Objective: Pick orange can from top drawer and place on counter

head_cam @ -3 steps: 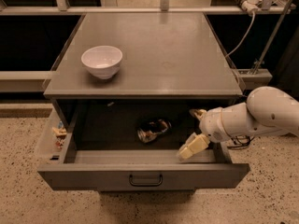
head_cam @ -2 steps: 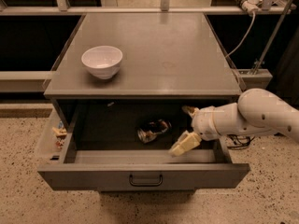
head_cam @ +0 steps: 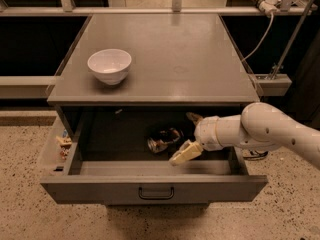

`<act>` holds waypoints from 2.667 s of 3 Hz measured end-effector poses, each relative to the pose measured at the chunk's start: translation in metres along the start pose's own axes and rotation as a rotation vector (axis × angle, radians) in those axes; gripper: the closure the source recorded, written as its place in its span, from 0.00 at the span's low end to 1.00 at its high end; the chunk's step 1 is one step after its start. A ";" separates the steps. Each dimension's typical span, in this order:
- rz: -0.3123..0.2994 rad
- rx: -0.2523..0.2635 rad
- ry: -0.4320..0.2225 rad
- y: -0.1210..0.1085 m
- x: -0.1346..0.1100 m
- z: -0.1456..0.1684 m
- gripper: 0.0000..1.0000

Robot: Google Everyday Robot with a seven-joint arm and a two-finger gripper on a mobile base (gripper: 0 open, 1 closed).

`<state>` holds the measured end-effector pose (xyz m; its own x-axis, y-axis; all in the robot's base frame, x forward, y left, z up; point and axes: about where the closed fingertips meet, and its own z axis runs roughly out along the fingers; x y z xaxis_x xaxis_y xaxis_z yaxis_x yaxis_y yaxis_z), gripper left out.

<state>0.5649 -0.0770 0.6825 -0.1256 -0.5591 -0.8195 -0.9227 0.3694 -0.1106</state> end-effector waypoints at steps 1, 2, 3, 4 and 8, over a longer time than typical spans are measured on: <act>-0.009 -0.008 -0.015 0.000 0.001 0.019 0.00; 0.004 -0.038 -0.032 0.008 0.009 0.065 0.00; -0.003 -0.039 -0.031 0.008 0.009 0.078 0.00; -0.022 -0.048 -0.004 0.011 0.018 0.098 0.00; -0.022 -0.047 -0.004 0.011 0.018 0.098 0.66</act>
Offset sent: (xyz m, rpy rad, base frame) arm 0.0202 0.0384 -0.0398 0.0327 -0.0011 0.0405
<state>0.5885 -0.0103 0.6112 -0.1036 -0.5635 -0.8196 -0.9415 0.3213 -0.1020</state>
